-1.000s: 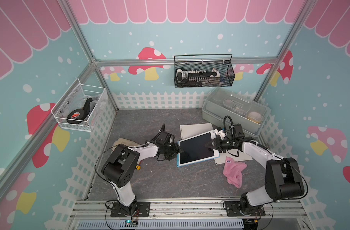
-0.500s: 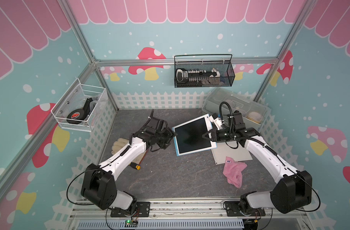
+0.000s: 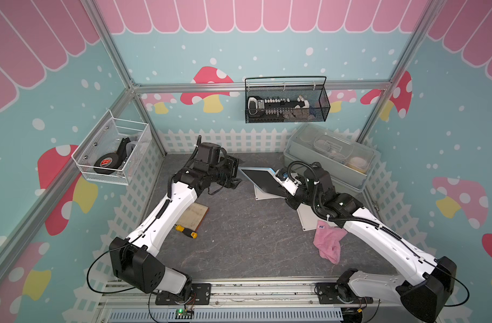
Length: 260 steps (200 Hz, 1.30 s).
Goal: Wipe the drawing tablet
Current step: Adjust the drawing tablet at the center of the board.
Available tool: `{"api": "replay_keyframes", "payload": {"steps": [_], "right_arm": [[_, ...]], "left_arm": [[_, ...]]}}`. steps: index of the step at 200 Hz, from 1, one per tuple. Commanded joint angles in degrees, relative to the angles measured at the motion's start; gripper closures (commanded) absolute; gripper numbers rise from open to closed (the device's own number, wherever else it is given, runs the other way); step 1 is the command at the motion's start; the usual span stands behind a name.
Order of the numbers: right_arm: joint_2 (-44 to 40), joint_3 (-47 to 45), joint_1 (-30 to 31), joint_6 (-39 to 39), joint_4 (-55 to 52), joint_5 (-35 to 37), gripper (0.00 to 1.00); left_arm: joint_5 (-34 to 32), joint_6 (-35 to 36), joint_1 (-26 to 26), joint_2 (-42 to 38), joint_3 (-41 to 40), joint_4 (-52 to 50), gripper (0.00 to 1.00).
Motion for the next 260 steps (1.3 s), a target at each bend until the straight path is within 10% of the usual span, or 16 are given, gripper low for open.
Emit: {"api": "replay_keyframes", "payload": {"steps": [1, 123, 167, 204, 260], "right_arm": [[-1.8, -0.6, 3.6, -14.0, 6.5, 8.2, 1.0], [0.7, -1.8, 14.6, -26.0, 13.3, 20.1, 1.0], [2.0, -1.0, 16.3, -23.1, 15.8, 22.4, 0.93], [-1.2, 5.0, 15.5, -5.4, 7.6, 29.8, 0.2], [-10.8, 6.4, 7.7, 46.9, -2.8, 9.9, 0.08]], "left_arm": [[1.5, -3.8, -0.2, -1.4, -1.7, -2.5, 0.26], [3.6, -4.6, -0.8, -1.7, -5.0, 2.6, 0.37], [3.7, -5.4, -0.3, -0.5, -6.8, 12.5, 1.0], [1.3, -4.5, 2.1, -0.1, -7.6, 25.1, 1.0], [-2.2, -0.3, 3.5, 1.4, -11.5, 49.7, 1.0]]}}
